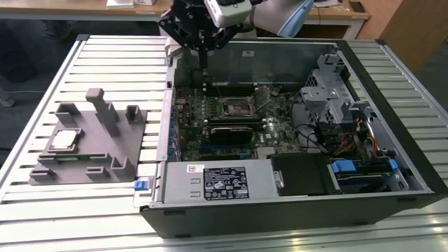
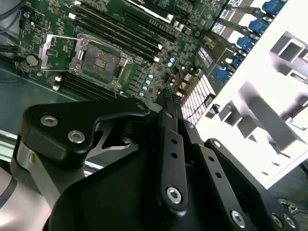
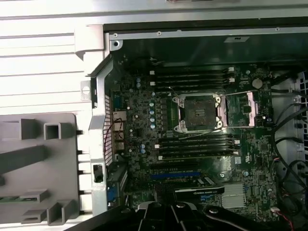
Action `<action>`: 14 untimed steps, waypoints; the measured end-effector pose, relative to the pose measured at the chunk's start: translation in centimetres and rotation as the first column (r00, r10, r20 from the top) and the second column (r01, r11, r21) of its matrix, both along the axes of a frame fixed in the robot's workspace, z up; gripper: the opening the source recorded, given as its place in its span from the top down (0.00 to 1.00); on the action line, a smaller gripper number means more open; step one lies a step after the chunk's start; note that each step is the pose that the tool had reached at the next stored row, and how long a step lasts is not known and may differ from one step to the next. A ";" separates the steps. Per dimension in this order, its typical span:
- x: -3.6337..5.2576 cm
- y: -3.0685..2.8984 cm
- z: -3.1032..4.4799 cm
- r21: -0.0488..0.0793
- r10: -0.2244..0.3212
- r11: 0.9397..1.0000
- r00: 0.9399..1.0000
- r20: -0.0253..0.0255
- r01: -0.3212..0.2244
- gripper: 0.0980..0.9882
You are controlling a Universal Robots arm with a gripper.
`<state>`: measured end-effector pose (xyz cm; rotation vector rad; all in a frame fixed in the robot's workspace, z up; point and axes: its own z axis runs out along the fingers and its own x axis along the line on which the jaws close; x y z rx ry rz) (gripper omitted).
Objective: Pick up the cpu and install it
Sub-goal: 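Reach for the cpu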
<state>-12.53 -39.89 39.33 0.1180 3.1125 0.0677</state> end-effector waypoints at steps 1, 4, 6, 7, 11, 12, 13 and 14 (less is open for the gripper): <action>-0.06 0.00 0.00 0.000 0.000 1.000 1.000 0.000 0.000 0.99; -0.25 0.00 0.00 0.000 0.000 1.000 1.000 0.000 0.000 0.99; -0.41 0.00 0.00 0.000 0.000 1.000 1.000 0.000 0.000 0.99; -0.50 0.00 0.00 0.000 0.000 1.000 1.000 0.000 0.000 0.99; -0.84 0.00 -0.01 0.000 0.000 1.000 1.000 0.000 0.000 0.99; -0.93 0.00 -0.01 0.000 0.000 1.000 1.000 0.000 0.000 0.99; -1.02 0.00 0.00 0.000 0.000 1.000 1.000 0.000 0.000 0.99; -1.11 0.00 -0.01 0.000 0.000 1.000 1.000 0.000 0.000 0.99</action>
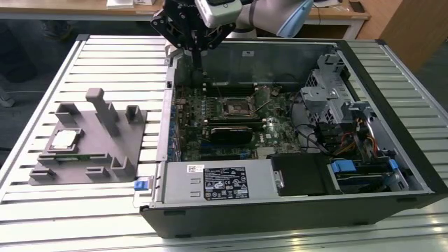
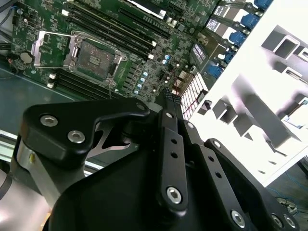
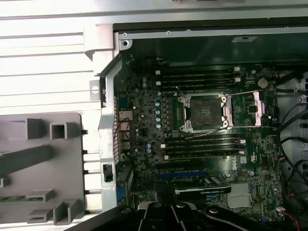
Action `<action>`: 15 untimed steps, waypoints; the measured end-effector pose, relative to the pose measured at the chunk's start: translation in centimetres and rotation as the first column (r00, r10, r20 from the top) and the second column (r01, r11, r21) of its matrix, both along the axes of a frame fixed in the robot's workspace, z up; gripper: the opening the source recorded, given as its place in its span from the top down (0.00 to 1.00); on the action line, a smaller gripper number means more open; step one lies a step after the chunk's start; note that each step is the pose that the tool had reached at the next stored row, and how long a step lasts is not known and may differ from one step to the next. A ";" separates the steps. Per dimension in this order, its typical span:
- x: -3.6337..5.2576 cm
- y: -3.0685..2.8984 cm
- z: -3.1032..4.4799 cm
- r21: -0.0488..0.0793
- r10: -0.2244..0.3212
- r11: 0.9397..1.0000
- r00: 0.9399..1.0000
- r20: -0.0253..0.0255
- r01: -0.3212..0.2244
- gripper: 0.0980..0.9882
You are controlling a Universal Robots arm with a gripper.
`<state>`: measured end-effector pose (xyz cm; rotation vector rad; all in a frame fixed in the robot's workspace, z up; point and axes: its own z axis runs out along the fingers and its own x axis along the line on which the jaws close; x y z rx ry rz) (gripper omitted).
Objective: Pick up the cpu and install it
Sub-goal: 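Reach for the cpu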
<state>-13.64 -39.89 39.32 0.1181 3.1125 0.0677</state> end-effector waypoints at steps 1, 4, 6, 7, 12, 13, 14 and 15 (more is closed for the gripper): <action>-0.09 0.00 0.00 0.000 0.000 1.000 1.000 0.000 0.000 0.99; -0.34 0.00 0.00 0.000 0.000 1.000 1.000 0.000 0.000 0.99; -0.53 0.00 0.00 0.000 0.000 1.000 1.000 0.000 0.000 0.99; -0.63 0.00 0.00 0.000 0.000 1.000 1.000 0.000 0.000 0.99; -1.11 0.00 0.00 0.000 0.000 1.000 1.000 0.000 0.000 0.99; -1.23 0.00 -0.01 0.000 0.000 1.000 1.000 0.000 0.000 0.99; -1.37 0.00 -0.01 0.000 0.000 1.000 1.000 0.000 0.000 0.99; -1.52 0.00 0.00 0.000 0.000 1.000 1.000 0.000 0.000 0.99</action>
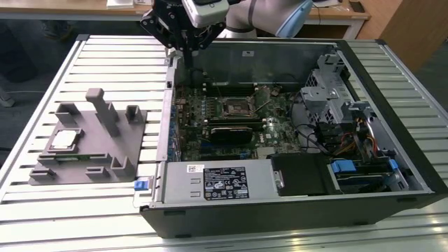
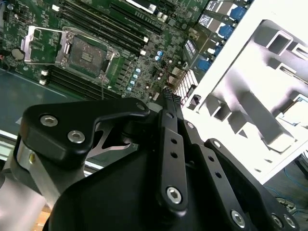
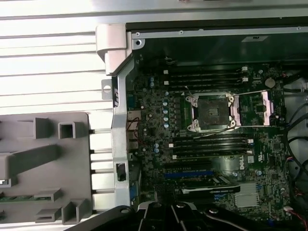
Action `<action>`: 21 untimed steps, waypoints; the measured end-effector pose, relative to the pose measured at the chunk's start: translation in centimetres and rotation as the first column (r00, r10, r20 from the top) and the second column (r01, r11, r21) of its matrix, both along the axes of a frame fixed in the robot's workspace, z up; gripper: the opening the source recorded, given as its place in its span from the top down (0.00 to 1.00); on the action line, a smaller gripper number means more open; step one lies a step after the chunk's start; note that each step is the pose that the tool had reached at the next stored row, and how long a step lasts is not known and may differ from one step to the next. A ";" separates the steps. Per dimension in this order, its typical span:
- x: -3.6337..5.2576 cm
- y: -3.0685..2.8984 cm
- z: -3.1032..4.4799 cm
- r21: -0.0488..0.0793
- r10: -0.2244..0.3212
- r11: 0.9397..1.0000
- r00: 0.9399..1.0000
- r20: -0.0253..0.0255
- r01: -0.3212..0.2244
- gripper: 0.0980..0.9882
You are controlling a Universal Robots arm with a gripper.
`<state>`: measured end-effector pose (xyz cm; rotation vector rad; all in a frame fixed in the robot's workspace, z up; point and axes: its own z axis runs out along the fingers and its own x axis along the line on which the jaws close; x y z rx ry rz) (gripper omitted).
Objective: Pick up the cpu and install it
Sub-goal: 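Reach for the cpu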
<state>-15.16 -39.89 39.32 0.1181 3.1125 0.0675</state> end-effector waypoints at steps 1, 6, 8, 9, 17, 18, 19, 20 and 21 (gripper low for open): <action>-0.15 0.00 -0.01 0.000 0.000 1.000 1.000 0.000 0.000 0.99; -0.77 0.00 -0.01 0.000 0.000 1.000 1.000 0.000 0.000 0.99; -1.03 0.00 -0.01 0.000 0.000 1.000 1.000 0.000 0.000 0.99; -1.16 0.00 -0.01 0.000 0.000 1.000 1.000 0.000 0.000 0.99; -1.98 0.00 -0.03 0.000 0.000 1.000 1.000 0.000 0.000 0.99; -2.07 0.00 -0.03 0.000 0.000 1.000 1.000 0.000 0.000 0.99; -2.15 0.00 -0.03 0.000 0.000 1.000 1.000 0.000 0.000 0.99; -2.24 0.00 -0.03 0.000 0.000 1.000 1.000 0.000 0.000 0.99; -2.34 0.00 -0.04 0.000 0.000 1.000 1.000 0.000 0.000 0.99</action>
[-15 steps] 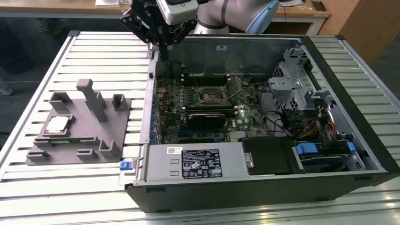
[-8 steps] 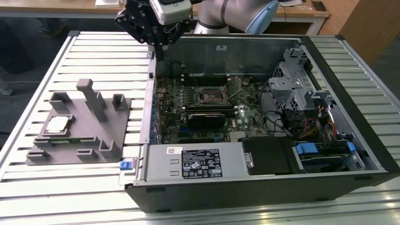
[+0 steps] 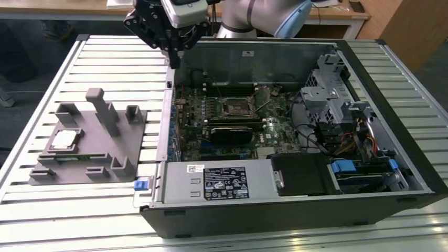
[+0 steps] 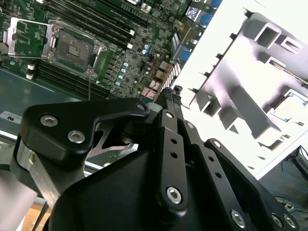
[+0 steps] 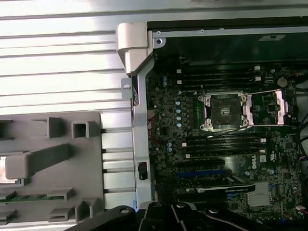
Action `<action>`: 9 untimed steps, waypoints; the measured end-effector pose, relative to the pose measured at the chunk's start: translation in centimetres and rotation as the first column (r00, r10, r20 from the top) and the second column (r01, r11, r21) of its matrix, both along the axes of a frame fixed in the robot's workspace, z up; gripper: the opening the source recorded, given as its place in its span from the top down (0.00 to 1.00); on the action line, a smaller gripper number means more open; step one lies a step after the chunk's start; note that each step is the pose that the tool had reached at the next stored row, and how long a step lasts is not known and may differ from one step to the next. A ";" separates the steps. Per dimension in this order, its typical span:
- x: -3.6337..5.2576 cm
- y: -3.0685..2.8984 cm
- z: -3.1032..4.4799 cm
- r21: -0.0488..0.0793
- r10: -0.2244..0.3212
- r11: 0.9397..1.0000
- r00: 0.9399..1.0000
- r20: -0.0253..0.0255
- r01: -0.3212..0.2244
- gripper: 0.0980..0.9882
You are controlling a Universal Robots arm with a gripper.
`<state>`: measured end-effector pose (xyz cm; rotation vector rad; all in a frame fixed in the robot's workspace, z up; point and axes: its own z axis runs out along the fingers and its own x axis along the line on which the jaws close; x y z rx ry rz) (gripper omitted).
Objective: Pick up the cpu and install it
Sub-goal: 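Reach for the cpu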
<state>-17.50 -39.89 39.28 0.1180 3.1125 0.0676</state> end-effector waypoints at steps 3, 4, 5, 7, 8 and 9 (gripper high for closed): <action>-0.32 0.00 -0.01 0.000 0.000 1.000 1.000 0.000 0.000 0.99; -0.42 0.00 -0.01 0.000 0.000 1.000 1.000 0.000 0.000 0.99; -0.53 0.00 -0.01 0.000 0.000 1.000 1.000 0.000 0.000 0.99; -0.76 0.00 -0.02 0.000 0.000 1.000 1.000 0.000 0.000 0.99; -0.87 0.00 -0.02 0.000 0.000 1.000 1.000 0.000 0.000 0.99; -0.97 0.00 -0.03 0.000 0.000 1.000 1.000 0.000 0.000 0.99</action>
